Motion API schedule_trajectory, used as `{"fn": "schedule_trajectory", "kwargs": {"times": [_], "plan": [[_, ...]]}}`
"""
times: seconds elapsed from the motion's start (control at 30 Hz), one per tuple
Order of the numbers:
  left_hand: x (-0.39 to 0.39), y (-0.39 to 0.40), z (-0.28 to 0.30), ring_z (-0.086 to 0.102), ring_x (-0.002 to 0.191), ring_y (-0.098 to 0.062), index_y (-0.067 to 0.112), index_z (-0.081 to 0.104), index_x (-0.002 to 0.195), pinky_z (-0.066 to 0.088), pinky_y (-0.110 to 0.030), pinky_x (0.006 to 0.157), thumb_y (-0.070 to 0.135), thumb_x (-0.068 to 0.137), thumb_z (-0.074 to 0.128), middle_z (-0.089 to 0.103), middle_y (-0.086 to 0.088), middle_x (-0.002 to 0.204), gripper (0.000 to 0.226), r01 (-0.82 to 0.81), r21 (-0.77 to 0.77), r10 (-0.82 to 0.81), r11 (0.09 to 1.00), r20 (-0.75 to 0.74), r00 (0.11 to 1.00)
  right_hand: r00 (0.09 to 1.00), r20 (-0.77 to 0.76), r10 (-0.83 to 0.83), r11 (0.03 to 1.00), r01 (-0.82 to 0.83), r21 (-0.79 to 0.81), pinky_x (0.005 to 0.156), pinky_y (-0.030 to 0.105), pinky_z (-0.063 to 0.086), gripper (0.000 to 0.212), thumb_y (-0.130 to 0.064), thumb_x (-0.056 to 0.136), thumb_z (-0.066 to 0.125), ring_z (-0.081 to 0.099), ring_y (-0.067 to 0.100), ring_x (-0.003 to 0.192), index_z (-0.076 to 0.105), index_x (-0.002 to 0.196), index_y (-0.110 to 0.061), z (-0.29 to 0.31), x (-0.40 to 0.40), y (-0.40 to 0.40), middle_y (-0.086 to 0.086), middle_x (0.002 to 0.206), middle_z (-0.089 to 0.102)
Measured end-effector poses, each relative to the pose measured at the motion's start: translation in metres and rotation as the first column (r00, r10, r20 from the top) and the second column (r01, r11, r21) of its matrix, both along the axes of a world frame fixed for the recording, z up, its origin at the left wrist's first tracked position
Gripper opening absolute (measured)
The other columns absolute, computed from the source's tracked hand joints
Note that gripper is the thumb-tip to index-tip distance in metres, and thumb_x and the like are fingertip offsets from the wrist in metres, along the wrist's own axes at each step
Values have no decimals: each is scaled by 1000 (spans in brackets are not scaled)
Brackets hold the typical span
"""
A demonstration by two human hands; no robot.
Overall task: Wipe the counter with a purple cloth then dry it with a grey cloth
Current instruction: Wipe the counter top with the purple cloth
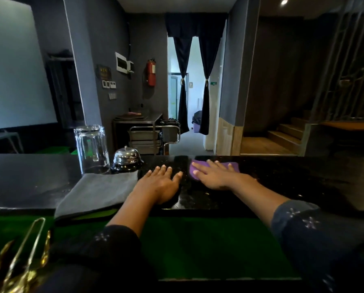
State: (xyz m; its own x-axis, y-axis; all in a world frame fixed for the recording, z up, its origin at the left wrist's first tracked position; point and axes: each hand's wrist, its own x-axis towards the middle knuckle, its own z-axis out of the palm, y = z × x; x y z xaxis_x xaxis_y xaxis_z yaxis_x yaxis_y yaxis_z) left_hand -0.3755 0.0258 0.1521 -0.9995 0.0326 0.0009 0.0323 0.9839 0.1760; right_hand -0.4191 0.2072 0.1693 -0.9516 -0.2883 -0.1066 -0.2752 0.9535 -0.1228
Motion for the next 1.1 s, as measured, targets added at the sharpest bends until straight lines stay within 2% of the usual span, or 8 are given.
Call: {"fn": "schedule_trajectory", "kwargs": {"times": [0.13, 0.23, 0.53, 0.67, 0.83, 0.9, 0.97, 1.1], "plan": [[-7, -1, -8, -2, 147, -21, 26, 9, 152, -1, -42, 118, 54, 95, 4, 2, -4, 160, 64, 14, -22, -14, 1000, -1, 1000, 988, -27, 150, 988, -149, 26, 115, 51, -6, 52, -62, 96, 13, -3, 22, 149, 3, 147, -54, -7, 60, 29, -2, 163, -3], [-7, 0, -10, -1, 147, -21, 25, 8, 153, -2, -42, 118, 56, 94, 3, 2, -5, 160, 66, 26, -16, -26, 1000, -5, 1000, 985, -25, 170, 985, -169, 32, 116, 48, -5, 51, -63, 96, 14, -2, 19, 149, 1, 145, -57, -5, 81, 54, -5, 163, -2], [-12, -1, -8, 0, 147, -19, 25, 8, 152, 0, -40, 118, 58, 94, 6, 1, -3, 160, 67, 18, -48, -19, 999, -15, 1000, 998, -32, -57, 998, 56, -38, 115, 57, -8, 56, -60, 97, 13, -4, 29, 149, 4, 150, -46, -2, 17, -5, 4, 163, -4], [-8, -3, -7, 0, 147, -20, 28, 7, 152, 0, -42, 118, 60, 92, 3, 2, -3, 160, 69, 41, -69, -41, 997, 4, 999, 997, -17, -72, 997, 72, -27, 115, 58, -7, 57, -58, 98, 13, -4, 30, 148, 5, 152, -41, 0, 24, -22, 7, 163, -4], [2, 1, -1, 3, 147, -20, 24, 9, 152, 2, -41, 118, 67, 90, 6, 5, -5, 160, 76, 34, -41, -34, 999, -6, 999, 997, -43, 68, 997, -69, -17, 116, 56, -3, 54, -62, 97, 14, 0, 23, 149, 5, 148, -51, -8, 66, 40, -3, 163, -2], [11, 7, 2, 4, 147, -21, 18, 10, 152, 1, -40, 118, 68, 90, 11, 6, -6, 160, 80, 15, -20, -15, 1000, 4, 1000, 998, -44, 42, 999, -43, -11, 116, 55, -2, 53, -64, 96, 13, 1, 22, 149, 4, 146, -54, -11, 71, 78, -5, 162, -1], [17, 9, 5, 3, 147, -22, 15, 13, 152, -1, -41, 117, 68, 90, 15, 8, -8, 160, 81, -14, -72, 13, 997, -9, 1000, 999, -38, -40, 999, 39, -9, 116, 53, -1, 53, -65, 95, 13, 2, 21, 149, 5, 146, -55, -13, 66, 107, -5, 163, 0], [28, 33, 19, 2, 147, -25, 12, 11, 152, -1, -43, 119, 53, 96, 27, 11, -11, 159, 71, -47, -290, -9, 956, -190, 982, 985, -22, -169, 985, 169, -23, 115, 55, -4, 55, -61, 97, 14, 0, 25, 149, 7, 150, -47, -5, 44, 111, 0, 163, -2]]}}
